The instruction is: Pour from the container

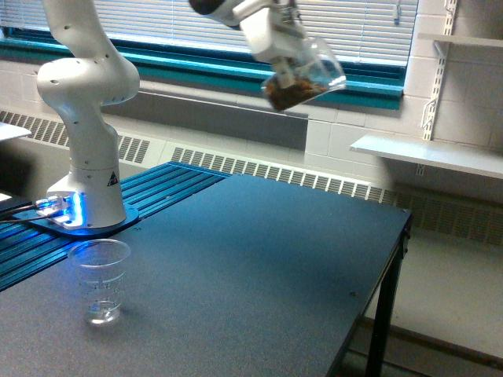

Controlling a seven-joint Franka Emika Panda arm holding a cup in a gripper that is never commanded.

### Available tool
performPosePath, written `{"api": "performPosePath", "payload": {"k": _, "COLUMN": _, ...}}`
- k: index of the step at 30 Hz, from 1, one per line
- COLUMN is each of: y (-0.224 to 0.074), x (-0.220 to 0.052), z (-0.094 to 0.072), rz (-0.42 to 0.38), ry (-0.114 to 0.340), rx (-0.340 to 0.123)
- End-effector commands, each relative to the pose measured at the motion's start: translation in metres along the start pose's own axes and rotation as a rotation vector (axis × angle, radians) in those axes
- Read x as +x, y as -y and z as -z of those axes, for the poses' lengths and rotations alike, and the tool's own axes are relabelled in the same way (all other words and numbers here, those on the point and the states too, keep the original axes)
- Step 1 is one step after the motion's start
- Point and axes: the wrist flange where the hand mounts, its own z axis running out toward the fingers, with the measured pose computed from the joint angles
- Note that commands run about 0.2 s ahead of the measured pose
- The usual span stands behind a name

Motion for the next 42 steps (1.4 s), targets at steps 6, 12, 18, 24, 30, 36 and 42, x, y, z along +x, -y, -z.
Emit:
{"api": "performPosePath", "payload": {"k": 6, "y": -0.101, "x": 0.001, "z": 0.000, "rz": -0.166, "ry": -0.009, "rx": -0.108}}
{"api": "performPosePath", "payload": {"k": 12, "y": -0.147, "x": -0.003, "z": -0.002, "rz": -0.224, "ry": 0.000, "rx": -0.149}}
{"api": "performPosePath", "payload": {"k": 18, "y": -0.182, "x": -0.007, "z": -0.004, "rz": -0.279, "ry": 0.014, "rx": -0.170}}
{"api": "performPosePath", "payload": {"k": 24, "y": -0.219, "x": -0.008, "z": -0.006, "rz": -0.336, "ry": 0.021, "rx": -0.197}}
{"api": "performPosePath", "payload": {"k": 30, "y": -0.249, "x": -0.015, "z": -0.011, "rz": -0.381, "ry": 0.037, "rx": -0.221}}
{"api": "performPosePath", "payload": {"k": 36, "y": -0.278, "x": -0.022, "z": -0.016, "rz": -0.432, "ry": 0.060, "rx": -0.243}}
{"api": "performPosePath", "payload": {"k": 42, "y": -0.299, "x": -0.031, "z": -0.021, "rz": -0.476, "ry": 0.079, "rx": -0.260}}
